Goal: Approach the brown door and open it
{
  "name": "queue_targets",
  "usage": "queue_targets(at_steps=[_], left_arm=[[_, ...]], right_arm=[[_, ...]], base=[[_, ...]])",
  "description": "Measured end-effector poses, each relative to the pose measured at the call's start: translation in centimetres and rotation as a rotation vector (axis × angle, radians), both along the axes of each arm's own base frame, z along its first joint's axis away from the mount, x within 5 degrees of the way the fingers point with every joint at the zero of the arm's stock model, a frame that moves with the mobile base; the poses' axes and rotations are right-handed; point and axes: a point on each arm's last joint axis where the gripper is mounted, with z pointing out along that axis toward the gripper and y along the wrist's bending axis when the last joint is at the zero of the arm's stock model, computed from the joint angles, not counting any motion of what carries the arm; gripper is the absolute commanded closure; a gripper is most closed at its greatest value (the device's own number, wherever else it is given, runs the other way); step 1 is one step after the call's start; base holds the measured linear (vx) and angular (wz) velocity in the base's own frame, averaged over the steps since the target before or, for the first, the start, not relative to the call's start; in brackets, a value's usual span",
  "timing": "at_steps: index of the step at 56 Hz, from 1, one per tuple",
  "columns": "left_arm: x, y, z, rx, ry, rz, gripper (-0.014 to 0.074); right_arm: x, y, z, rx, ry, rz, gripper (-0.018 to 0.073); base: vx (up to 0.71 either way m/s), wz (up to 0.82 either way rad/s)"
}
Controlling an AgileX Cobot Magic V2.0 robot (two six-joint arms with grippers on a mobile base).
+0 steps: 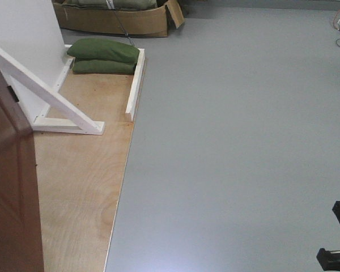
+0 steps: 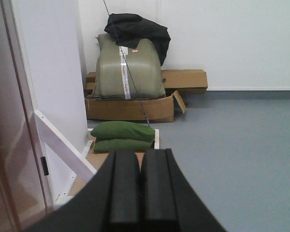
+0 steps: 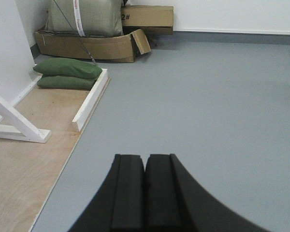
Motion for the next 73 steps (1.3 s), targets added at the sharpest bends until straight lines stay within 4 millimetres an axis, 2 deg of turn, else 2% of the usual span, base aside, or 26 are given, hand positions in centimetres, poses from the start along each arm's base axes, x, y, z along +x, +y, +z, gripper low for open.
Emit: queue_targets(at_steps=[73], left_arm=[[0.00,0.00,0.00,0.001,0.000,0.000,0.0450]], right_arm=[[0.00,0.00,0.01,0.000,-0.001,0.000,0.0559]], base=[[0.02,-0.01]])
